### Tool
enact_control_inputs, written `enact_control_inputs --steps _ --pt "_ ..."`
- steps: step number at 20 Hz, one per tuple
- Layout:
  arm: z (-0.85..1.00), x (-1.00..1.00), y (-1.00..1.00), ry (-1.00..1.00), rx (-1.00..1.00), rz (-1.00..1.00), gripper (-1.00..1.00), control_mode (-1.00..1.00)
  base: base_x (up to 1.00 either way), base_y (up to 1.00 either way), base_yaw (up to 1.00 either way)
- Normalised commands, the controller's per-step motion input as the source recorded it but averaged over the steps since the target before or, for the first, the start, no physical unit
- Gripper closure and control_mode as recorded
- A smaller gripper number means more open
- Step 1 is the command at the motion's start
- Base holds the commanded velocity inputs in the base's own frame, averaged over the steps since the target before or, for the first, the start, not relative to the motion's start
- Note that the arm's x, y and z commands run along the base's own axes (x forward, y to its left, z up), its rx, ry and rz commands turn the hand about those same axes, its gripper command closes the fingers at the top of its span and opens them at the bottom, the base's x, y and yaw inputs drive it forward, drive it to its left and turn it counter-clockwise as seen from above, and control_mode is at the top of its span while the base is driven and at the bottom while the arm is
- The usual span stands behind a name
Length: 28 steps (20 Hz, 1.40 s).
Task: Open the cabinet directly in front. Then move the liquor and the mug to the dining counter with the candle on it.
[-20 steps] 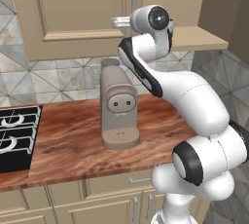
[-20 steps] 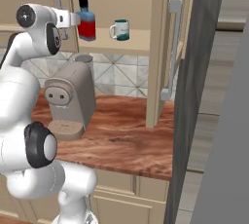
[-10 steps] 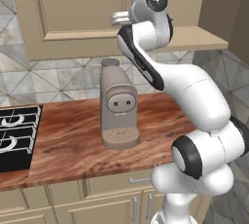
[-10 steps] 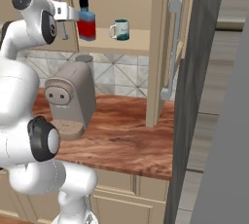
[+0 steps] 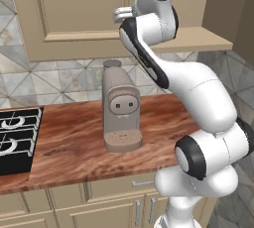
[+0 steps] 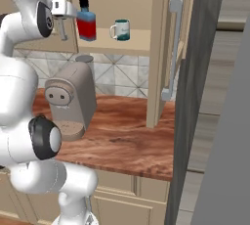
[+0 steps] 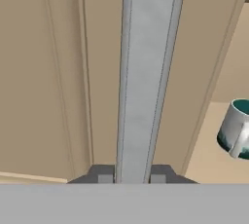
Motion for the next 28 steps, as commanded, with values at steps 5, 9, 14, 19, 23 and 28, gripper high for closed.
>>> enact_control_inputs --steps 5,9,14,19,23,28 --pt "-0.40 -0.94 0.58 -0.12 0.00 0.00 1.00 -1.00 0.00 0.00 0.00" --pt "-0.57 -1.00 0.98 -0.24 -0.01 -0.01 1.00 -1.00 0.00 0.00 0.00" --pt "-0.38 -1.00 1.00 -0.26 -0.02 -0.05 1.00 -1.00 0.00 0.00 0.00" --pt "-0.02 -1.00 1.00 -0.11 0.00 -0.08 1.00 -1.00 0.00 0.00 0.00" --pt "-0.01 -1.00 1.00 -0.07 0.00 -0.17 1.00 -1.00 0.00 0.00 0.00" --pt "0.00 -0.38 0.60 0.00 0.00 -0.11 -1.00 -1.00 0.00 0.00 0.00"
